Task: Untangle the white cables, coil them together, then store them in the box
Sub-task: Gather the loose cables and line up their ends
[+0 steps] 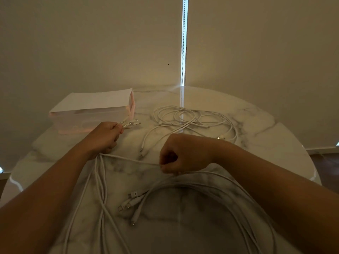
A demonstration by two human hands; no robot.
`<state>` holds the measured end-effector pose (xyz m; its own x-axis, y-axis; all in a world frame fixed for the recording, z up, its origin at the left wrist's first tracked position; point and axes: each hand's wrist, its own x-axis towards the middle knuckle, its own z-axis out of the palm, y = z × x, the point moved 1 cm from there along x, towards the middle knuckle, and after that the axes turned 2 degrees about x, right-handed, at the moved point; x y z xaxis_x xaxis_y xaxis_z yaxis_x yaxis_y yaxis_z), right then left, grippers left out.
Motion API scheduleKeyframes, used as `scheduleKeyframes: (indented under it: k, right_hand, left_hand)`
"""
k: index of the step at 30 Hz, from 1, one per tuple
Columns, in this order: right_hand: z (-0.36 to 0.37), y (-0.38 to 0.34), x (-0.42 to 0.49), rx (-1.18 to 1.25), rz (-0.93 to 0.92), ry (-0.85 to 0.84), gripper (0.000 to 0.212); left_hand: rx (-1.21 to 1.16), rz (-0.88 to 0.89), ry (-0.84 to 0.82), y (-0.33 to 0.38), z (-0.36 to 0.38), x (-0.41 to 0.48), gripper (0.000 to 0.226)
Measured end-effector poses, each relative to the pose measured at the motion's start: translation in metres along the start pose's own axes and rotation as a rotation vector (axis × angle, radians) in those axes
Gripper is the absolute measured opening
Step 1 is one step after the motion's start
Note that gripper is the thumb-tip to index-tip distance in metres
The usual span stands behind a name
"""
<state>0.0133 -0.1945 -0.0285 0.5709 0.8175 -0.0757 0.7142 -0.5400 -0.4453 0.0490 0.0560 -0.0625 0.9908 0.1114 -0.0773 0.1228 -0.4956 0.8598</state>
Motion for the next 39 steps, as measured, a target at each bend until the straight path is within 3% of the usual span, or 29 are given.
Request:
scheduleKeyframes:
  k: [4,8,11,13,16,21,24,31,34,37,39]
  right_hand:
    - [-0.009,0.04,-0.022,-0.268,0.142,0.237,0.013]
    - [-0.024,0.064,-0.048,-0.039,0.215,0.24,0.011]
    - [-0.035,0.076,-0.062,0.053,0.359,0.173,0.04]
    - [-0.041,0.09,-0.069,-0.02,0.528,0.243,0.054]
    - [-0.043,0.12,-0.073,-0.173,0.76,0.424,0.044]
    - [-0.035,0.15,-0.074,-0.1,0.925,0.393,0.029]
    - [-0.039,0.164,-0.077,-0.046,0.994,0.613,0.022]
    - [-0.045,0.177,-0.063,0.029,1.127,0.749,0.037]
    - [-0.047,0.184,-0.063,0.209,1.138,0.857,0.021]
    - [-0.049,0.185,-0.064,0.93,0.919,1.101,0.011]
    - [-0.054,0.182,-0.064,1.222,0.741,1.116,0.011]
  left_hand:
    - [0.042,-0.019,0.028,-0.009,-0.008,0.006,0.031]
    - [0.051,-0.02,0.031,-0.008,-0.007,0.008,0.032]
    - [0.033,-0.027,0.02,-0.009,-0.007,0.008,0.031]
    - [0.033,-0.026,0.02,-0.009,-0.007,0.007,0.031]
    - [0.039,-0.005,0.041,-0.01,-0.007,0.008,0.031]
    - [0.04,-0.011,0.028,-0.007,-0.004,0.005,0.031]
    - [0.048,-0.017,0.017,-0.007,-0.005,0.004,0.031]
    - [0.038,-0.019,0.015,-0.007,-0.004,0.004,0.031]
    - [0.034,-0.022,0.01,-0.008,-0.004,0.005,0.031]
    - [0.044,-0.023,0.0,-0.008,-0.004,0.006,0.031]
    - [0.055,-0.026,-0.004,-0.008,-0.004,0.007,0.032]
